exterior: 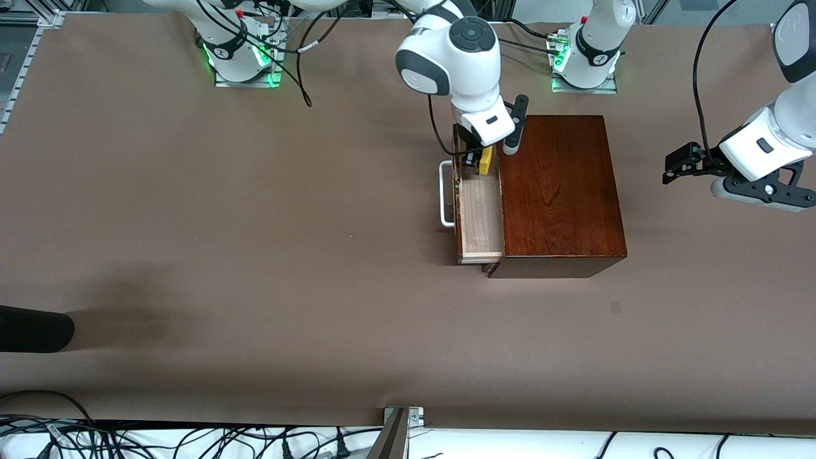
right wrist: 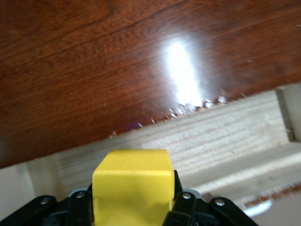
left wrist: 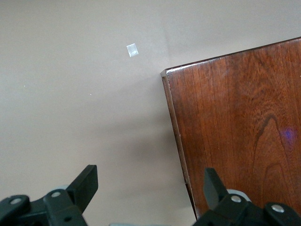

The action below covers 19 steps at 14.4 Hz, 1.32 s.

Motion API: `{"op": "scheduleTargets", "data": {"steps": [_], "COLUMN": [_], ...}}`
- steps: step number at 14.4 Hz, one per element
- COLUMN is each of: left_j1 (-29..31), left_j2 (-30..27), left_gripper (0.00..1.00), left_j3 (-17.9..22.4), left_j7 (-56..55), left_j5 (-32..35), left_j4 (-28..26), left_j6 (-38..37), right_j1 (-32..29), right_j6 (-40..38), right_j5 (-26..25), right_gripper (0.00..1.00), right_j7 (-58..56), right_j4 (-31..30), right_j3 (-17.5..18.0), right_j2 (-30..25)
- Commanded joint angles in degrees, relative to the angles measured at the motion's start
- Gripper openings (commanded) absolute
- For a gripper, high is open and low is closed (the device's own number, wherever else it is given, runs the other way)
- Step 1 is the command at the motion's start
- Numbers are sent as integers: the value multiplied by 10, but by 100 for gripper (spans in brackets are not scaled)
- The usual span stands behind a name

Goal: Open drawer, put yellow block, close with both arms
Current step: 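Lower the cube into the drawer and open the right gripper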

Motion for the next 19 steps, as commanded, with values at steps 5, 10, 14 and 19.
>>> {"op": "scheduleTargets", "data": {"steps": [5, 10, 14, 19], "left_j1": [6, 6, 6, 6], "left_j2": [-14, -13, -14, -14], "left_gripper": [100, 100, 100, 100], "left_j3": [-3, -3, -3, -3], "left_j7": [13, 14, 14, 15], "left_j5": [-5, -6, -6, -5], "left_j4": [-14, -14, -14, -14], "left_j6": [9, 9, 9, 9], "right_j1": [13, 16, 17, 15], "right_j6": [-4, -4, -5, -19], "right_j5": [-36, -76, -82, -65], "right_gripper": [0, 0, 27, 100], "right_j7": [-20, -35, -43, -23], "right_j4": [39, 34, 28, 34], "right_j3": [-8, -8, -7, -6], "right_j2": [39, 53, 53, 39]}}
